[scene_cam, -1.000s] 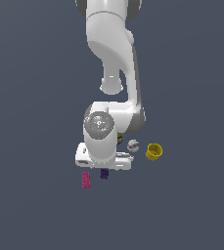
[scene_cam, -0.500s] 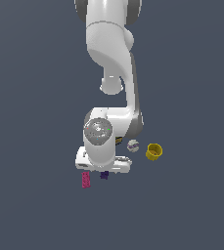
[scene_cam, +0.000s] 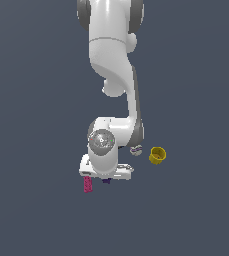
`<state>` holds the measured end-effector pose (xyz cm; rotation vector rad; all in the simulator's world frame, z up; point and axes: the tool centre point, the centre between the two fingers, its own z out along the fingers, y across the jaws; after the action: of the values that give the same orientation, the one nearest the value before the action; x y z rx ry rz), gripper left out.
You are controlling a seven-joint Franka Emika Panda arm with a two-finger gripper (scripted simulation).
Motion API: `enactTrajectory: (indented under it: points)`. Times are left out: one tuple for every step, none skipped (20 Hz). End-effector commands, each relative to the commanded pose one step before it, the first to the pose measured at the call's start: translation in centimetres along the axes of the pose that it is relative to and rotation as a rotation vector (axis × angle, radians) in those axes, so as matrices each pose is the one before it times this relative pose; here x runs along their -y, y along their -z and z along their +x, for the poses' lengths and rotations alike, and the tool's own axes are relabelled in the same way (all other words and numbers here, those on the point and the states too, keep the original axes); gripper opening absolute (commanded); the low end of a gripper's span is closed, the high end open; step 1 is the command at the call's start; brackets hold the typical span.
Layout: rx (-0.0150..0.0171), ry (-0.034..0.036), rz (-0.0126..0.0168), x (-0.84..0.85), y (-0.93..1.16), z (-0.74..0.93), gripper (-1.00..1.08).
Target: Pick up a designated object from a clutter of objects.
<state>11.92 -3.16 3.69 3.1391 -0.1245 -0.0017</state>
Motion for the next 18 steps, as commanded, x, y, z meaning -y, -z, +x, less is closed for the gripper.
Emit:
enactTrajectory:
  points:
    - [-0.00073,-0.00010,0.00004,-0.002,-1.015,0.006,1.00]
    - [0.00000,0.00000,0.00000,0.002,-0.241,0.018,1.00]
    - [0.00000,0.00000,0.00000,0.001,-0.162,0.028,1.00]
    - [0.00000,0.00000,0.00000,0.001,-0.084,0.037,1.00]
    - [0.00000,0.00000,0.00000,0.001,-0.017,0.038,1.00]
    - [0.00000,0.00000,0.00000,0.000,0.005,0.016,1.00]
    - [0.00000,0.00000,0.00000,0.000,0.000,0.000,-1.00]
    - [0.00000,0.00000,0.00000,0.000,0.000,0.000,-1.00]
    - [0.00000,0.00000,0.00000,0.000,0.000,0.000,-1.00]
    - [0.00000,0.00000,0.00000,0.000,0.000,0.000,-1.00]
    - [0.00000,0.00000,0.00000,0.000,0.000,0.000,-1.00]
    - [0.00000,0.00000,0.00000,0.000,0.000,0.000,-1.00]
    - [0.00000,0.00000,0.00000,0.000,0.000,0.000,-1.00]
    - [0.00000,0.00000,0.00000,0.000,0.000,0.000,-1.00]
    - [0.00000,0.00000,0.00000,0.000,0.000,0.000,-1.00]
    - [0.00000,0.00000,0.00000,0.000,0.000,0.000,-1.00]
    - [0.00000,0.00000,0.00000,0.003,0.005,-0.006,-1.00]
    - [0.00000,0.00000,0.00000,-0.003,0.028,-0.002,-1.00]
